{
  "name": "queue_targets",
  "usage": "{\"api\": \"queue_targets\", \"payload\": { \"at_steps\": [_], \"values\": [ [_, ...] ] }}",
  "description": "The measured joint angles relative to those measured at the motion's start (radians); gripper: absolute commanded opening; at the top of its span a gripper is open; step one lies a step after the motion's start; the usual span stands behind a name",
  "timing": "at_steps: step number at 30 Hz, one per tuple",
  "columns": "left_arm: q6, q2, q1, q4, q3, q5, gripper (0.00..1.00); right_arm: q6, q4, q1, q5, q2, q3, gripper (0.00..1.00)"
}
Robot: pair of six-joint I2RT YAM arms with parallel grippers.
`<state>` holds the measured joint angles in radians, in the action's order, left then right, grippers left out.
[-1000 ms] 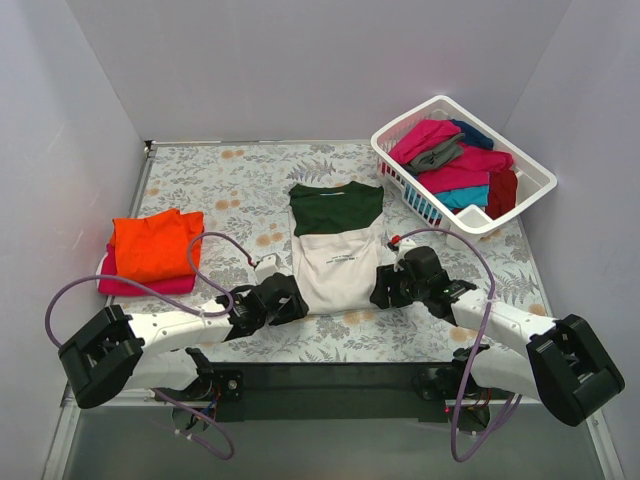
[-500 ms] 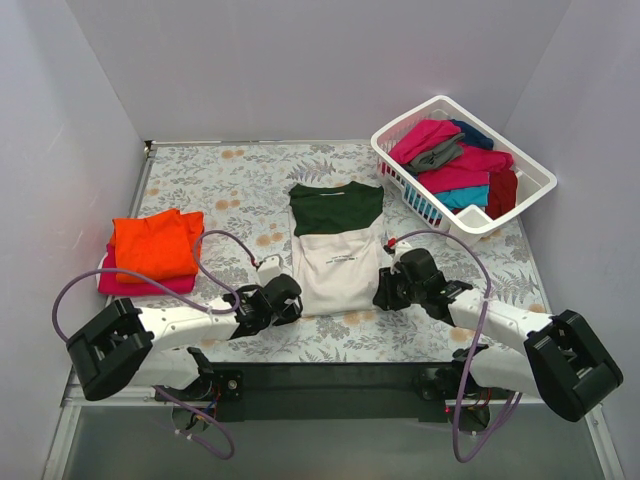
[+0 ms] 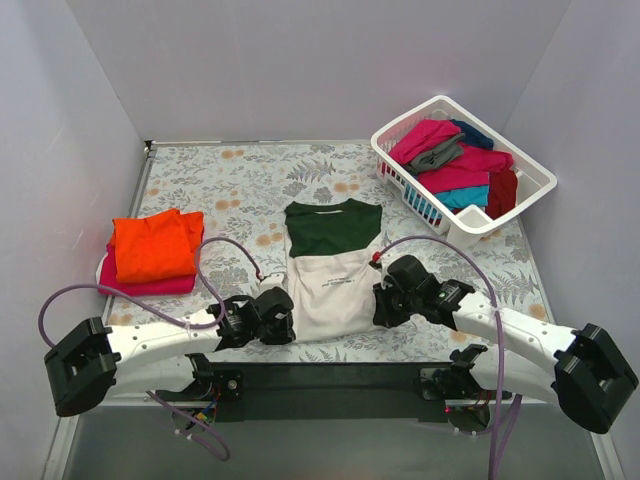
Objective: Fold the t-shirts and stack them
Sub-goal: Fold the tshirt
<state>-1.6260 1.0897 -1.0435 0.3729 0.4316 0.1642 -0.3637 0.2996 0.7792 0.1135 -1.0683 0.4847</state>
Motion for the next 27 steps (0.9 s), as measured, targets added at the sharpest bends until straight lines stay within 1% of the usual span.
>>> {"api": "queue_targets", "payload": {
  "at_steps": [4,9,17,22,27],
  "values": [
    [0.016,-0.055,-0.051,0.055,0.000,-0.072,0.00,0.000,0.132,0.047,0.030,0.034,0.059,0.01],
    [0.022,-0.102,-0.106,0.103,0.000,-0.175,0.00,-0.004,0.274,0.119,0.086,0.038,0.101,0.01],
    [0.026,-0.176,-0.147,0.153,0.026,-0.342,0.00,0.014,0.474,0.229,0.241,0.024,0.167,0.01],
    [0.023,-0.290,-0.151,0.164,0.030,-0.435,0.00,0.065,0.558,0.257,0.359,0.019,0.203,0.01],
    [0.011,-0.414,-0.151,0.157,0.074,-0.458,0.00,0.108,0.620,0.260,0.415,0.019,0.284,0.01]
  ]
}}
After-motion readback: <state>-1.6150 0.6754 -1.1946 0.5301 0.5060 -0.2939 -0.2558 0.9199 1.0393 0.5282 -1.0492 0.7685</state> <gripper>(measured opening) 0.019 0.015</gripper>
